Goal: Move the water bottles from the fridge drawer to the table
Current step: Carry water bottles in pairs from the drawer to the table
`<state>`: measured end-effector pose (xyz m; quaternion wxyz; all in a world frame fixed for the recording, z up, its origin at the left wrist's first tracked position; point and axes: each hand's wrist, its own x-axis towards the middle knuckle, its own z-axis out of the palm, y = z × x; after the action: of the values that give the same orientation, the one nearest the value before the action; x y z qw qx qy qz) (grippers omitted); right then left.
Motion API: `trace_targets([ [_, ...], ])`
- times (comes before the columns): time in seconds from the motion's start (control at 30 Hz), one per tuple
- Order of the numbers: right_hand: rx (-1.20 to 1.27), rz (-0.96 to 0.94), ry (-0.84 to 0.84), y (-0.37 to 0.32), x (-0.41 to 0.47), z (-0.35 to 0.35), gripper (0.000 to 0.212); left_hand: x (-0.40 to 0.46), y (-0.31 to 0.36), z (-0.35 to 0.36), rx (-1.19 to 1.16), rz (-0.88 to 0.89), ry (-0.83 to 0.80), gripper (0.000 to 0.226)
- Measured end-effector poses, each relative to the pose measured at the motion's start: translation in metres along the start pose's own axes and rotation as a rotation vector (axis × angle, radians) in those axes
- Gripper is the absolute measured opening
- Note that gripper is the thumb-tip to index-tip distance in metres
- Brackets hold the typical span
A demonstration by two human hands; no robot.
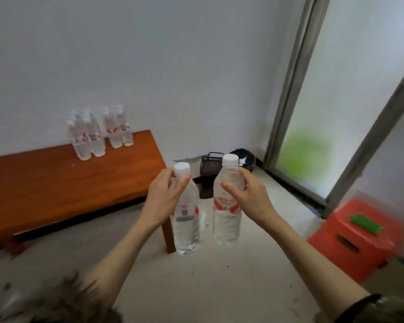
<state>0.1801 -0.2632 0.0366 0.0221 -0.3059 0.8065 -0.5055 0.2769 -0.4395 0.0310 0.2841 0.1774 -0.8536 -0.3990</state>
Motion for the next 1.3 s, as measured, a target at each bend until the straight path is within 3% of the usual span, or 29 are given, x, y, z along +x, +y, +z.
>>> trace_targets([
  [0.23, 0.001, -0.056, -0.217, -0.036, 0.088, 0.128, 0.05, 0.051, -0.101, -0.089, 0.069, -0.167, 0.104, 0.027],
  [0.5, -0.04, -0.093, -0.369, -0.035, 0.212, 0.232, 0.058, 0.147, -0.195, -0.129, 0.088, -0.276, 0.132, 0.023],
  [0.63, -0.064, -0.099, -0.43, -0.029, 0.288, 0.282, 0.061, 0.213, -0.242, -0.14, 0.099, -0.325, 0.13, 0.031],
  [0.83, -0.12, -0.141, -0.512, -0.033, 0.385, 0.352, 0.055, 0.301, -0.306, -0.16, 0.181, -0.361, 0.101, 0.045],
  [1.07, -0.108, -0.08, -0.58, -0.029, 0.469, 0.428, 0.037, 0.388, -0.374, -0.173, 0.231, -0.38, 0.065, 0.034],
  [1.3, -0.133, -0.041, -0.601, -0.018, 0.538, 0.498, 0.038, 0.46, -0.448, -0.177, 0.21, -0.38, -0.027, 0.038],
])
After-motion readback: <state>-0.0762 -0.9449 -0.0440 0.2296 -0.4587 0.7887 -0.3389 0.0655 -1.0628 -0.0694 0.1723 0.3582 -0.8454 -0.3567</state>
